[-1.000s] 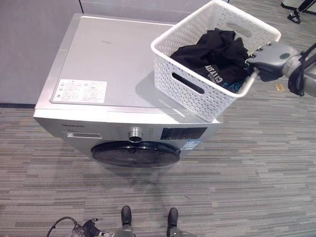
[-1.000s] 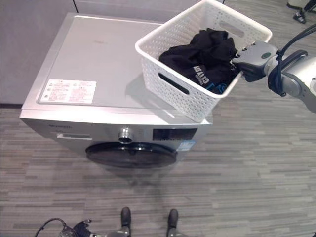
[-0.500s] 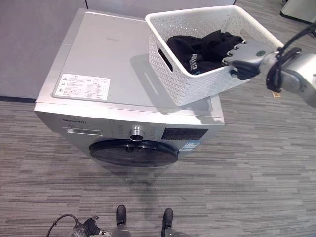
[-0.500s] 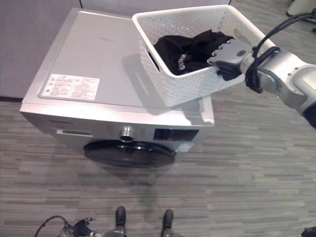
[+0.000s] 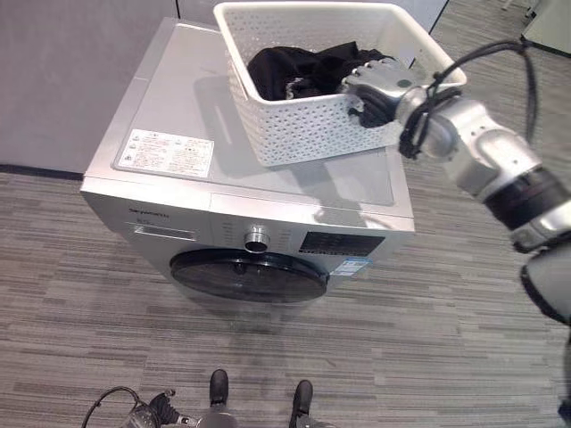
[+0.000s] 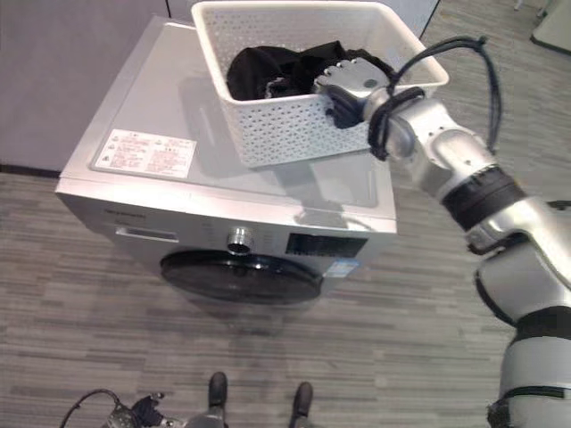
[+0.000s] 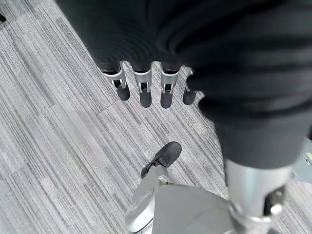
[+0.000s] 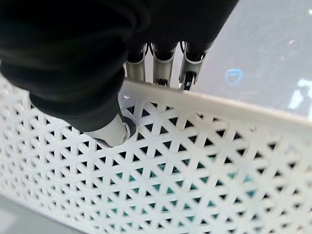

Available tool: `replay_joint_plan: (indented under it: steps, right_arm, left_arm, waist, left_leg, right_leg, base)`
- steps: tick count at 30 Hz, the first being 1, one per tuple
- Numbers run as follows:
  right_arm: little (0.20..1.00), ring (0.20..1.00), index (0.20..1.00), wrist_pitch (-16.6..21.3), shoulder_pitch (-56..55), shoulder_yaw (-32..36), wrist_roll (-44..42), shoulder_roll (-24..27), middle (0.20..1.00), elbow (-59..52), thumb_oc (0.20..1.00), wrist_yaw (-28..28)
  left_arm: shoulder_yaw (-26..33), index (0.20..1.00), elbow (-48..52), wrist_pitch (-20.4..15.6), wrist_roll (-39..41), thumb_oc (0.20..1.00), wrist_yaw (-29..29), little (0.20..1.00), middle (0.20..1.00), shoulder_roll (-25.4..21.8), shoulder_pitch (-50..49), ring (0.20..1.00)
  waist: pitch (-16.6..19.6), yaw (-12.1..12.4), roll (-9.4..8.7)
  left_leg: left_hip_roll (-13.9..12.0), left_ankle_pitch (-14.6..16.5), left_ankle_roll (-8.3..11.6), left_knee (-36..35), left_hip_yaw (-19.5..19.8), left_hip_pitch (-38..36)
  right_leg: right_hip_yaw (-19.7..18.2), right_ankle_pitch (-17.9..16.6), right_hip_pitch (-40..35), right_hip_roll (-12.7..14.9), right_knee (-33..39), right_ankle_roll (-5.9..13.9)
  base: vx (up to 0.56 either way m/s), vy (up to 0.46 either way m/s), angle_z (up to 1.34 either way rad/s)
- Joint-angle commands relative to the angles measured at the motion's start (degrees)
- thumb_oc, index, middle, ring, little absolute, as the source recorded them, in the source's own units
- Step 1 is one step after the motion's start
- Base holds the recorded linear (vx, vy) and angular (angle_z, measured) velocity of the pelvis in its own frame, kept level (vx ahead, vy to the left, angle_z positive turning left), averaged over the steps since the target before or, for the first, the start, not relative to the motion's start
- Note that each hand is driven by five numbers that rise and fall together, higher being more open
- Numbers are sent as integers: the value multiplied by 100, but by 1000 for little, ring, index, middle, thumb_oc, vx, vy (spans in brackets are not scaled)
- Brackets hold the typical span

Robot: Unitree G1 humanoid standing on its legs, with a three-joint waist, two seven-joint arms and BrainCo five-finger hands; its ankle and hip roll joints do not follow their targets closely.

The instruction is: Grab the laundry basket,head to the washer,open it,put in the laundry and shut it.

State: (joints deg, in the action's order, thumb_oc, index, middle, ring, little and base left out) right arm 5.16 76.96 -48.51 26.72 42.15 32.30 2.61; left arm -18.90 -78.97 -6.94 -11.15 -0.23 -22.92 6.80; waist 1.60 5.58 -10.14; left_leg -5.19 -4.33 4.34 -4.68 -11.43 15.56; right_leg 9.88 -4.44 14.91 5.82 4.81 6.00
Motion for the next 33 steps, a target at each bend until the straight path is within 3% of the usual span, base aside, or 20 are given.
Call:
replay_joint_plan:
  steps: [1, 17, 28, 33]
  right_arm:
    - [200, 200, 200, -21, 510, 46, 34, -194, 200, 255, 200, -86]
    - [200, 200, 200, -356, 1471, -638, -455, -1632, 200, 1228, 200, 663]
    - [200, 200, 200, -729, 1402, -288, -841, -2672, 200, 3488, 200, 505]
    - [200, 200, 200, -837, 1239, -36, -892, -2992, 200, 4166, 200, 402]
  left_arm:
    - [-35, 1000, -65, 92, 166, 1000, 102, 1000, 1000, -191, 292, 1000]
    - [-293, 1000, -153, 185, 253, 1000, -36, 1000, 1000, -162, 325, 1000]
    - [-617, 1000, -233, 323, 280, 1000, -102, 1000, 1000, -158, 423, 1000]
    - [-890, 1000, -225, 382, 153, 1000, -130, 1000, 1000, -136, 472, 1000]
  waist:
    - [-413, 264, -331]
    - [-180, 157, -605]
    - [34, 207, -626]
    - [107, 321, -469]
  left_leg:
    - [270, -2, -21, -32, 168, 72]
    - [308, 77, -71, -32, 151, -232]
    - [419, 123, -119, -32, 219, -544]
    - [493, 104, -145, -32, 282, -677]
  right_leg:
    - [48, -932, -413, 445, 19, 442]
    - [-60, -1336, -740, 413, 11, 463]
    - [-19, -1491, -1059, 432, -169, 508]
    - [-51, -1426, -1173, 441, -367, 506]
  base:
    - [0, 0, 0]
    - [7, 4, 0]
    - [-2, 32, 1]
    - [-21, 50, 4]
